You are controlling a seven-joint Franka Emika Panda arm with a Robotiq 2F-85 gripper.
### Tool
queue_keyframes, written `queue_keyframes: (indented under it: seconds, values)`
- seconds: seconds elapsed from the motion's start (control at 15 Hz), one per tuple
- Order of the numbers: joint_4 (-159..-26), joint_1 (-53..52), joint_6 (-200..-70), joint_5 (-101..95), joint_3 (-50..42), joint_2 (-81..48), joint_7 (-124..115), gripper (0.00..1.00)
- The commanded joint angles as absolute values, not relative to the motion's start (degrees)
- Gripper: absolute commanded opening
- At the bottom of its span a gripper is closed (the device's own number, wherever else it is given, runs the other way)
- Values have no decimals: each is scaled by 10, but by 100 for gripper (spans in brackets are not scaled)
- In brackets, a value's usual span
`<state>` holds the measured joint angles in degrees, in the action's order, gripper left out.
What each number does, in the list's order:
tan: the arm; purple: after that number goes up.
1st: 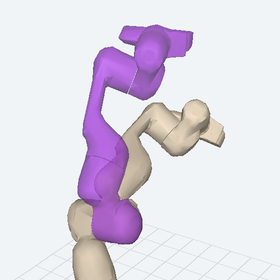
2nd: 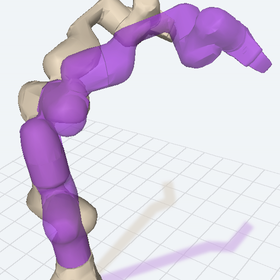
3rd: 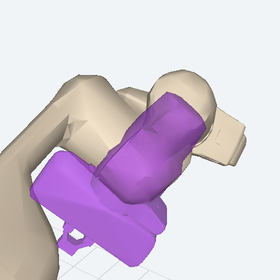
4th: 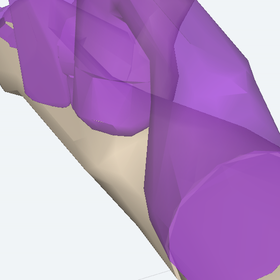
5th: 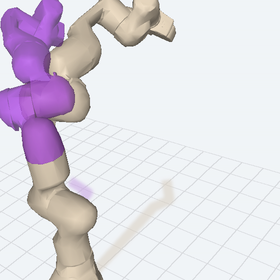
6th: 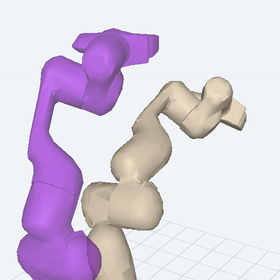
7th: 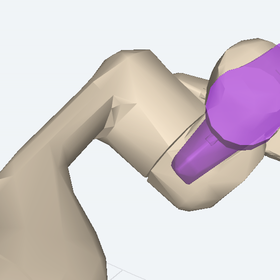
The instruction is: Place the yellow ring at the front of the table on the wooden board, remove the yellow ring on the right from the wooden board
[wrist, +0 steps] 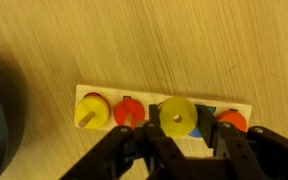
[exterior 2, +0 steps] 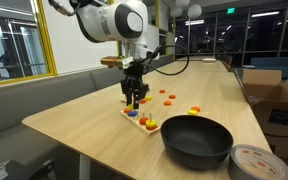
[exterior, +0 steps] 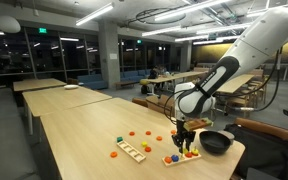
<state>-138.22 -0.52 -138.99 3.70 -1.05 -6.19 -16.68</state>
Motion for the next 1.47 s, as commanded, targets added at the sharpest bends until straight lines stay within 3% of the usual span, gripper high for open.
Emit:
queue_keyframes:
  seconds: [0.0,1.4]
  values:
    - [-1378,-6,-1385,39,-9,-61,-164,17]
    - [-1347,-5,-1378,39,-12,-94,-163,17]
